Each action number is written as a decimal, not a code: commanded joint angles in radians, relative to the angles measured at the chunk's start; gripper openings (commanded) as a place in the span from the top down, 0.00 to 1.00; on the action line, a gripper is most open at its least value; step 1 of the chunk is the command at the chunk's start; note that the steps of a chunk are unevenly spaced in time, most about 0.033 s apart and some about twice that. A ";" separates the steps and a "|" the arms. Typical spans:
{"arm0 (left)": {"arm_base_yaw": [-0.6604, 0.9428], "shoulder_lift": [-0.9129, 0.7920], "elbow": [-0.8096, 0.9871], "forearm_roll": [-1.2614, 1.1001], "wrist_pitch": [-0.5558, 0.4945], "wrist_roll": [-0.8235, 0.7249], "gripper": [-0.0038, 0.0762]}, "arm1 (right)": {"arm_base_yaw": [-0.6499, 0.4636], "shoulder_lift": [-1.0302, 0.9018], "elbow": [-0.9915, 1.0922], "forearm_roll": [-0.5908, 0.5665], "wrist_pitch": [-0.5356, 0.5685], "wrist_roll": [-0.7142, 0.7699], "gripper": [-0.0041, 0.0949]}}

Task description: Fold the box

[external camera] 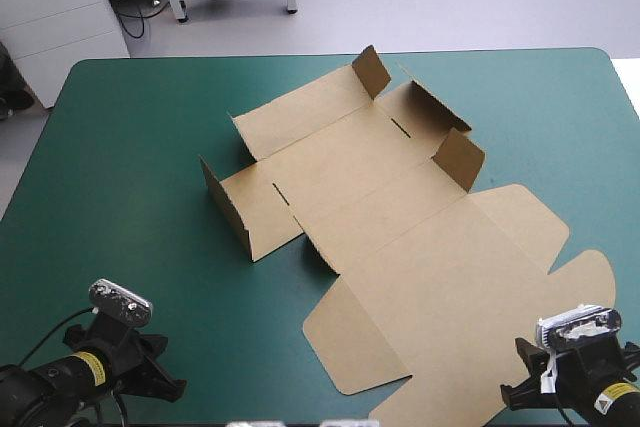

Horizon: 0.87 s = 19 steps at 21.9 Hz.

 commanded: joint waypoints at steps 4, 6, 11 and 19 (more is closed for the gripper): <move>-0.002 0.007 -0.034 -0.007 -0.040 0.001 0.99 | 0.002 0.016 -0.032 0.017 -0.012 0.034 0.22; -0.002 0.007 -0.034 -0.007 -0.040 0.001 0.99 | 0.002 0.016 -0.048 0.017 0.021 0.039 0.21; -0.002 0.007 -0.034 -0.007 -0.040 0.001 0.99 | 0.002 0.062 -0.181 -0.032 0.097 0.075 0.22; -0.002 0.007 -0.034 0.002 -0.045 0.001 0.99 | 0.002 0.444 -0.402 -0.032 0.077 0.020 0.22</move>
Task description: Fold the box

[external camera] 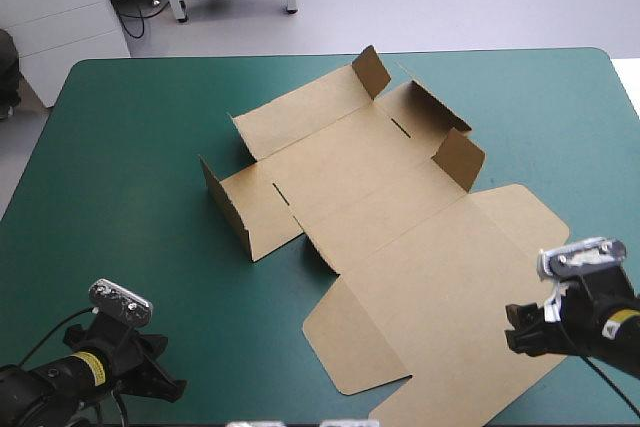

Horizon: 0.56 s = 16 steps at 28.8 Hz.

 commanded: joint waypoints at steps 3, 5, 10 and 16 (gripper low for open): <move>-0.002 0.007 -0.034 0.007 -0.049 0.001 0.99 | 0.002 0.243 -0.162 0.002 -0.073 -0.052 0.22; -0.002 0.007 -0.034 0.007 -0.049 0.001 0.99 | 0.002 0.330 -0.221 0.002 -0.075 -0.078 0.22; -0.002 0.007 -0.034 0.009 -0.054 0.001 0.99 | 0.002 0.544 -0.395 0.002 -0.071 -0.141 0.22; -0.002 0.007 -0.034 0.009 -0.054 0.001 0.99 | -0.003 0.781 -0.625 0.004 -0.028 -0.166 0.22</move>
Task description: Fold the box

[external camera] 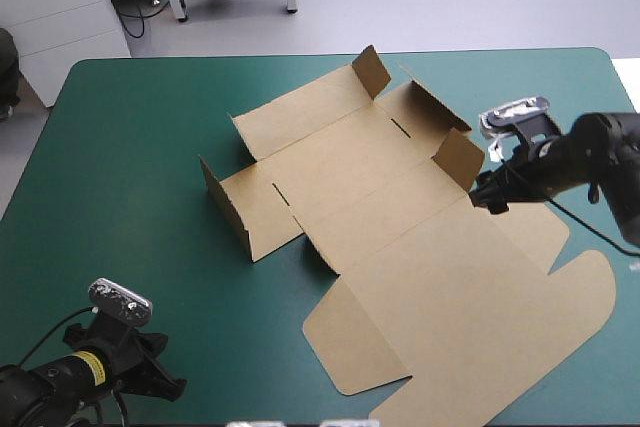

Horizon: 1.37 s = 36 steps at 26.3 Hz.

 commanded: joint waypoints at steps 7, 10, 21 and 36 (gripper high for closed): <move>-0.002 0.007 -0.034 0.011 -0.048 0.001 0.99 | -0.003 0.334 -0.397 0.005 0.079 -0.024 0.22; -0.002 0.007 -0.034 0.013 -0.054 0.001 0.99 | -0.003 0.421 -0.476 0.009 0.079 -0.040 0.22; -0.002 0.007 -0.030 0.027 -0.072 0.001 0.99 | -0.003 0.665 -0.579 0.011 0.042 -0.097 0.22; -0.002 0.007 -0.030 0.030 -0.074 0.001 0.99 | -0.003 0.700 -0.585 0.031 -0.010 -0.120 0.54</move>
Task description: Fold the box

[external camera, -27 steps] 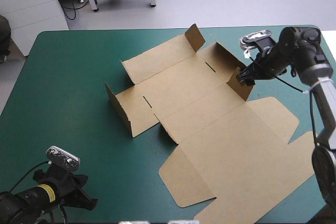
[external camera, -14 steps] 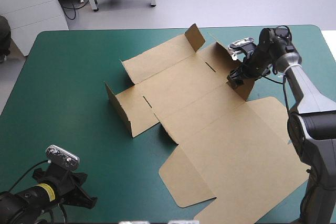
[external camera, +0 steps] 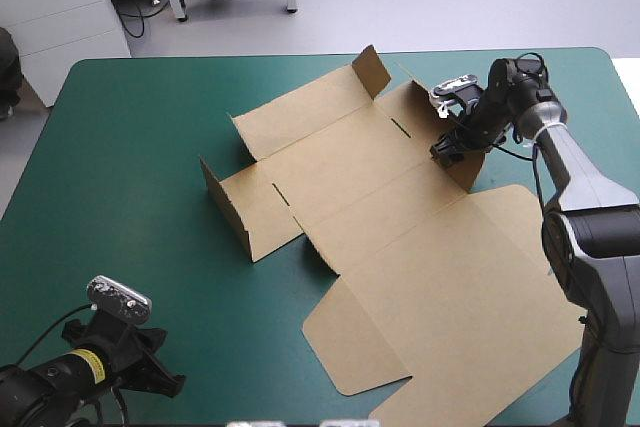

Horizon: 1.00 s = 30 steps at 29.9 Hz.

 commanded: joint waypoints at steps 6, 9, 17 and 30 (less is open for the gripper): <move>-0.002 0.007 -0.030 0.004 -0.051 0.001 0.99 | -0.003 -0.047 -0.033 0.018 -0.019 -0.012 0.93; -0.002 0.007 -0.030 0.004 -0.051 0.001 0.99 | -0.003 -0.047 -0.033 0.018 -0.019 -0.017 0.98; -0.002 0.007 -0.030 0.004 -0.051 0.001 0.99 | 0.001 -0.047 -0.084 0.020 -0.010 -0.107 0.98; -0.002 0.007 -0.030 0.013 -0.051 0.001 0.99 | 0.145 -0.047 -0.398 0.030 0.061 -0.492 0.98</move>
